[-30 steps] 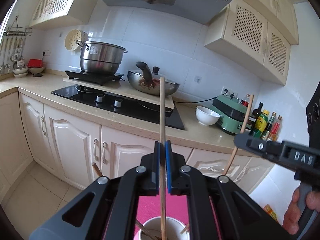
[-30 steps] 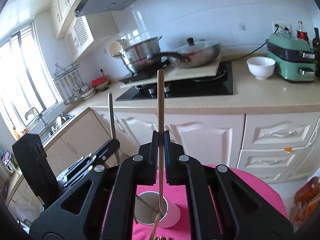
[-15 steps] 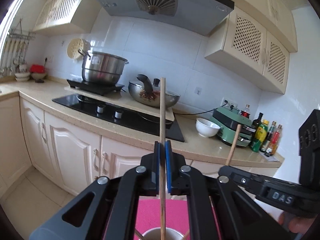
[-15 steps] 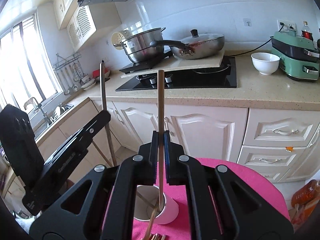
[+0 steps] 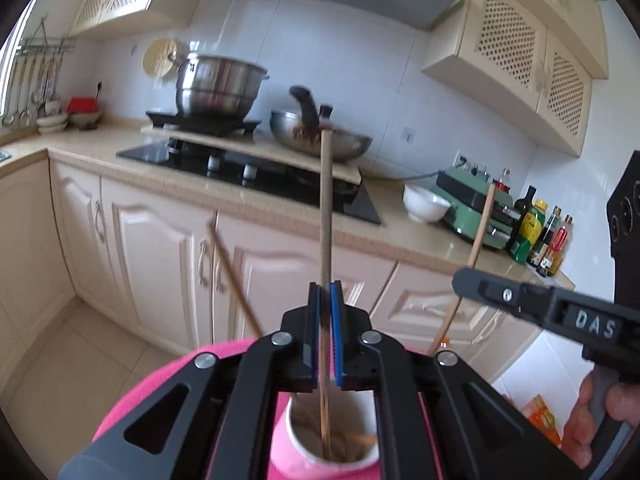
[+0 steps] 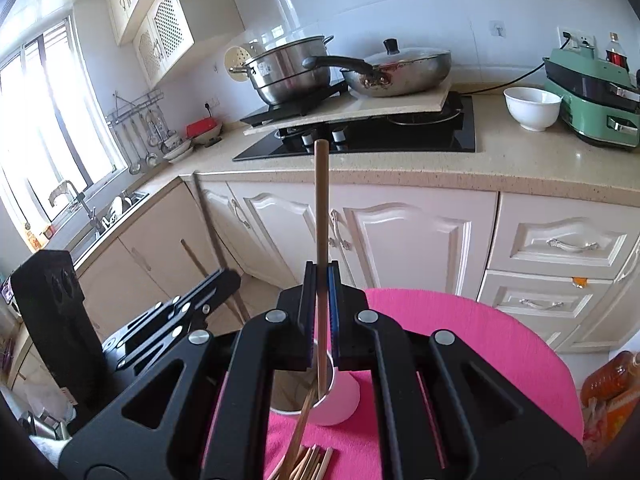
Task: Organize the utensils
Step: 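Lift both chopsticks over the pink cup and open both tools to drop them in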
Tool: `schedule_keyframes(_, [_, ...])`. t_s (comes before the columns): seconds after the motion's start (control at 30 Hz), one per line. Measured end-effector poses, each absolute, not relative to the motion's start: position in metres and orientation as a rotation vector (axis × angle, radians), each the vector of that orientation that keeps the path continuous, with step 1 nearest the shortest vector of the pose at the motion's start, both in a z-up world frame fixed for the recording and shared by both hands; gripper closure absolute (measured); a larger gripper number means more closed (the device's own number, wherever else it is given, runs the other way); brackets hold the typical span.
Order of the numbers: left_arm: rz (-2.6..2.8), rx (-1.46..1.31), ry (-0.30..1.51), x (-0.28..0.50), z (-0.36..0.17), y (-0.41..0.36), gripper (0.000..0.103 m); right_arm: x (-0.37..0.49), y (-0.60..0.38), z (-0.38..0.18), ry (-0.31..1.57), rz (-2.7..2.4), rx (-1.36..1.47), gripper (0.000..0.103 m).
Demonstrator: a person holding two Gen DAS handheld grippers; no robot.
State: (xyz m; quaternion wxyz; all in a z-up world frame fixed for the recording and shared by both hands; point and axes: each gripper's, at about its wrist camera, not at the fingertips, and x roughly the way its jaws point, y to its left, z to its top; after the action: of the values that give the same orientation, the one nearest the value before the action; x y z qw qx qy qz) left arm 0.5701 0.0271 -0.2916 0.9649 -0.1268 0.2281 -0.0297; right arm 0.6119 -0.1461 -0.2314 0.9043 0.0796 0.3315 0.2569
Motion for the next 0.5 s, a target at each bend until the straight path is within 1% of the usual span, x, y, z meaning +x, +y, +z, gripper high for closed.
schedule_keyframes(0.2, [-0.087, -0.25, 0.567, 0.554, -0.3, 0.026, 0.097, 0.605, -0.146, -0.239, 0.733, 0.523, 0.161, 0.097])
schedule_keyframes(0.23, [-0.093, -0.252, 0.579, 0.553, -0.3, 0.026, 0.092, 0.603, -0.145, -0.24, 0.739, 0.522, 0.163, 0.097])
schedule_keyframes(0.27, [-0.097, -0.258, 0.592, 0.552, -0.3, 0.026, 0.079, 0.602, -0.144, -0.24, 0.744, 0.523, 0.163, 0.097])
schedule_keyframes(0.3, [-0.092, -0.267, 0.604, 0.549, -0.3, 0.028, 0.075, 0.601, -0.143, -0.24, 0.749, 0.524, 0.16, 0.097])
schedule_keyframes(0.5, [-0.09, -0.289, 0.656, 0.529, -0.297, 0.036, 0.072, 0.595, -0.143, -0.241, 0.777, 0.512, 0.177, 0.096])
